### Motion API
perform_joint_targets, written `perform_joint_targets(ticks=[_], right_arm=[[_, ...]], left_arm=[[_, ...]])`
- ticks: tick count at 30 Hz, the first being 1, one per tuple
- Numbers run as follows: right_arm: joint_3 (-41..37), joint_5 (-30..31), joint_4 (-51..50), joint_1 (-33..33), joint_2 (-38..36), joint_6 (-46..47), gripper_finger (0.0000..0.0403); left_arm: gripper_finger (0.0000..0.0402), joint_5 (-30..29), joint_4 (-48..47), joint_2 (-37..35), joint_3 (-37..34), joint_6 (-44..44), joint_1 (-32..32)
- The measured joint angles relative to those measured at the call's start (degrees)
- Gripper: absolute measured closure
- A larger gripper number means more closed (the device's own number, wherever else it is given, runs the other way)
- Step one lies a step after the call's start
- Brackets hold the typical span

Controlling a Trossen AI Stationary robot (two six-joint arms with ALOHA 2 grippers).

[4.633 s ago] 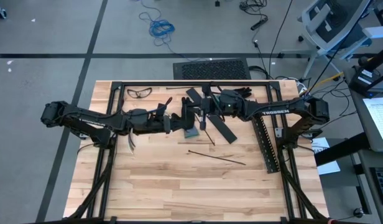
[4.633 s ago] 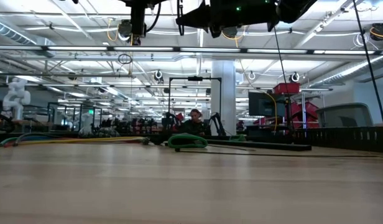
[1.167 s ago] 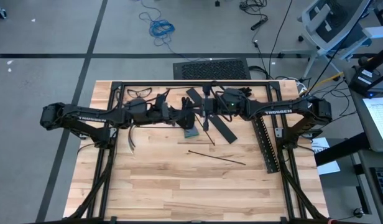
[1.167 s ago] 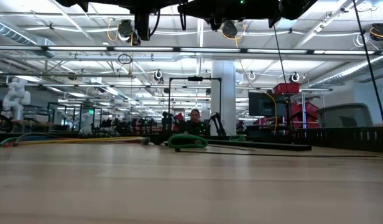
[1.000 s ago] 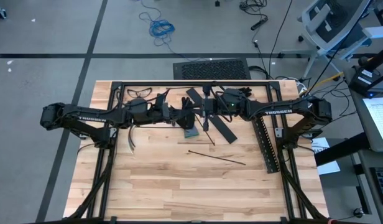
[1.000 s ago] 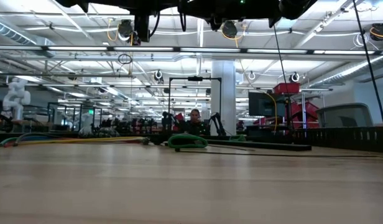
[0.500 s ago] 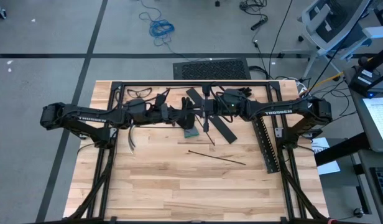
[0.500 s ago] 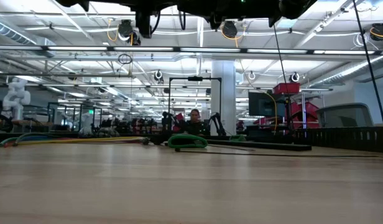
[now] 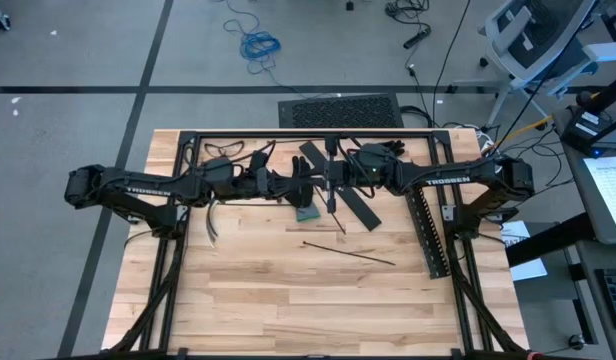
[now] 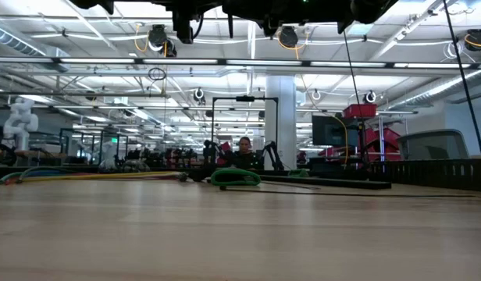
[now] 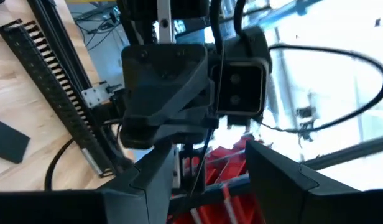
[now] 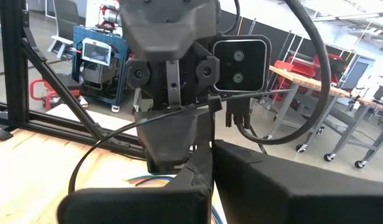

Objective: Ziptie cables
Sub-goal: Wrap the black zip tie on the cable

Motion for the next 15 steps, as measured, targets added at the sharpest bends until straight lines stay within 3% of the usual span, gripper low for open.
perform_joint_targets(ticks=[15], right_arm=[[0.1,0.3,0.0,0.0,0.0,-0.1,0.0403]], left_arm=[[0.0207,3.0,-3.6,-1.4,0.0,6.4,2.1]])
